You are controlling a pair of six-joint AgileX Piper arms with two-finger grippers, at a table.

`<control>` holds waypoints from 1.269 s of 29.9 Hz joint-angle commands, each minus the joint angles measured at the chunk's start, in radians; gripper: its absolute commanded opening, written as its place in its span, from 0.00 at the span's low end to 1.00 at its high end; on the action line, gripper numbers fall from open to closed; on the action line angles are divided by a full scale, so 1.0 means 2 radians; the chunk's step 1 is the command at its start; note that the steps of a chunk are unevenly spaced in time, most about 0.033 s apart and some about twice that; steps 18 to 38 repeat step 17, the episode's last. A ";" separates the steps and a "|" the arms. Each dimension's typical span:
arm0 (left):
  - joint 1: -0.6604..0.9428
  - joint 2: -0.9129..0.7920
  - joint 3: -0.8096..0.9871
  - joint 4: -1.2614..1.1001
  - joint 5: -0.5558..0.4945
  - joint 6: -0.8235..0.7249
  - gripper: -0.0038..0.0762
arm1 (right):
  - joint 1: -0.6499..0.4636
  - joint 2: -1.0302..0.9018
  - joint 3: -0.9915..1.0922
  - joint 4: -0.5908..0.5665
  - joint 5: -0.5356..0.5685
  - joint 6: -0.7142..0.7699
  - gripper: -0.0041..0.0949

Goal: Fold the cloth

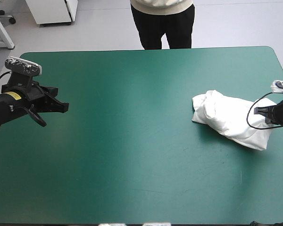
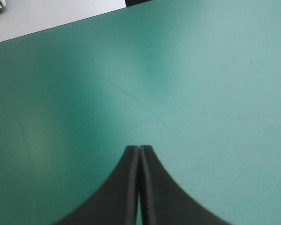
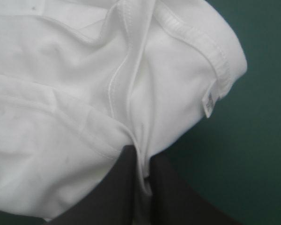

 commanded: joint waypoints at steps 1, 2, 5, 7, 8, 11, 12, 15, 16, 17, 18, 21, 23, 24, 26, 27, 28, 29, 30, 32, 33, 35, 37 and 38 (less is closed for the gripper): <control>0.001 -0.005 -0.015 -0.008 -0.031 -0.006 0.04 | -0.004 -0.023 -0.013 -0.061 -0.016 0.043 0.05; 0.001 -0.005 -0.015 -0.008 -0.031 -0.006 0.04 | -0.004 -0.023 -0.013 -0.073 -0.016 0.042 0.08; 0.001 -0.005 -0.015 -0.008 -0.031 -0.004 0.04 | -0.004 -0.028 -0.013 -0.064 -0.018 0.027 0.30; 0.001 -0.005 -0.015 -0.008 -0.031 -0.004 0.04 | -0.004 -0.033 -0.013 -0.055 -0.020 0.027 0.51; 0.001 -0.005 -0.015 -0.008 -0.031 -0.004 0.04 | -0.004 -0.036 -0.013 -0.051 -0.024 0.032 0.64; 0.001 -0.007 -0.015 -0.008 -0.031 -0.004 0.04 | -0.004 -0.048 -0.013 -0.046 -0.028 0.052 0.83; 0.001 -0.008 -0.015 -0.008 -0.034 -0.004 0.04 | -0.004 -0.054 -0.013 -0.040 -0.028 0.053 0.85; 0.001 -0.014 -0.015 -0.007 -0.043 -0.005 0.04 | -0.004 -0.080 -0.013 -0.013 -0.028 0.048 0.82; 0.001 -0.017 -0.015 -0.007 -0.045 -0.006 0.04 | -0.004 -0.092 -0.013 0.003 -0.028 0.039 0.80; 0.001 -0.022 -0.015 -0.004 -0.049 -0.009 0.04 | -0.003 -0.106 -0.013 0.023 -0.028 0.028 0.77; 0.001 -0.022 -0.015 -0.004 -0.049 -0.009 0.04 | -0.003 -0.106 -0.013 0.023 -0.028 0.028 0.77; 0.001 -0.022 -0.015 -0.004 -0.049 -0.009 0.04 | -0.003 -0.106 -0.013 0.023 -0.028 0.028 0.77; 0.001 -0.022 -0.015 -0.004 -0.049 -0.009 0.04 | -0.003 -0.106 -0.013 0.023 -0.028 0.028 0.77; 0.001 -0.022 -0.015 -0.004 -0.049 -0.009 0.04 | -0.003 -0.106 -0.013 0.023 -0.028 0.028 0.77; 0.001 -0.022 -0.015 -0.004 -0.049 -0.009 0.04 | -0.003 -0.106 -0.013 0.023 -0.028 0.028 0.77; 0.001 -0.022 -0.015 -0.004 -0.049 -0.009 0.04 | -0.003 -0.106 -0.013 0.023 -0.028 0.028 0.77; 0.001 -0.022 -0.015 -0.004 -0.049 -0.009 0.04 | -0.003 -0.106 -0.013 0.023 -0.028 0.028 0.77; 0.001 -0.022 -0.015 -0.004 -0.049 -0.009 0.04 | -0.003 -0.106 -0.013 0.023 -0.028 0.028 0.77; 0.001 -0.022 -0.015 -0.004 -0.049 -0.009 0.04 | -0.003 -0.106 -0.013 0.023 -0.028 0.028 0.77; 0.001 -0.022 -0.015 -0.004 -0.049 -0.009 0.04 | -0.003 -0.106 -0.013 0.023 -0.028 0.028 0.77; 0.001 -0.022 -0.015 -0.004 -0.049 -0.009 0.04 | -0.003 -0.106 -0.013 0.023 -0.028 0.028 0.77; 0.001 -0.022 -0.015 -0.004 -0.049 -0.009 0.04 | -0.003 -0.106 -0.013 0.023 -0.028 0.028 0.77; 0.001 -0.022 -0.015 -0.004 -0.049 -0.009 0.04 | -0.003 -0.106 -0.013 0.023 -0.028 0.028 0.77; 0.001 -0.022 -0.015 -0.004 -0.049 -0.009 0.04 | -0.003 -0.106 -0.013 0.023 -0.028 0.028 0.77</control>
